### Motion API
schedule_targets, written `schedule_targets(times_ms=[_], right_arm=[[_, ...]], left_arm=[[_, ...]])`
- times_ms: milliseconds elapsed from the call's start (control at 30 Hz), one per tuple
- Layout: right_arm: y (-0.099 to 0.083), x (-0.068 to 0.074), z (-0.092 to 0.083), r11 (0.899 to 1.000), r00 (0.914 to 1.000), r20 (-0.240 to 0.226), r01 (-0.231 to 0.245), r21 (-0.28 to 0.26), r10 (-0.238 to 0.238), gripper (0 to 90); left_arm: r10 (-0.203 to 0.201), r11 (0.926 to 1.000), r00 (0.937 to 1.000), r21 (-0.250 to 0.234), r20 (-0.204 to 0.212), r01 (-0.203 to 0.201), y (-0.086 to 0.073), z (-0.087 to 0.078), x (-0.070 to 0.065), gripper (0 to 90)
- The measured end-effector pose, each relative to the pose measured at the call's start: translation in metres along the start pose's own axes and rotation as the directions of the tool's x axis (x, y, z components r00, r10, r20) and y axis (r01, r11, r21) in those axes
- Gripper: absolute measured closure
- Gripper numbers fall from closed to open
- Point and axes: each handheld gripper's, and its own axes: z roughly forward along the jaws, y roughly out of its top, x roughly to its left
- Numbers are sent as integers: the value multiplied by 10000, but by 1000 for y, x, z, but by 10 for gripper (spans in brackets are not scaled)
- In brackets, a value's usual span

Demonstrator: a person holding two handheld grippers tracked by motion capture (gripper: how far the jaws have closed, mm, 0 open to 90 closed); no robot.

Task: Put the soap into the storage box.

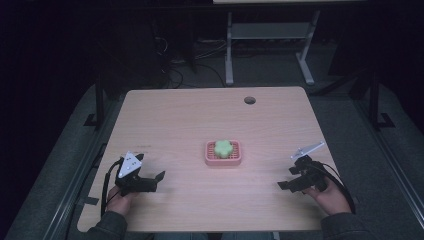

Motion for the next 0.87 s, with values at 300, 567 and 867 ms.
schedule_targets(times_ms=[300, 567, 867], right_arm=[[-12, 7, -3, 9998, 9999, 77, 110, -186, -109, 226], [-23, 15, -8, 9990, 9998, 163, 77, -430, -70, 226], [-33, 26, -11, 9955, 9979, 603, 309, -900, -255, 226]], left_arm=[[4, 10000, 10000, 15, 80, -4, -1, 1, -1, 2], [-26, 10000, 9999, 49, 106, 25, -1, 2, -2, 1], [52, 9998, 9999, 167, 113, -54, -2, 4, -3, 2]])
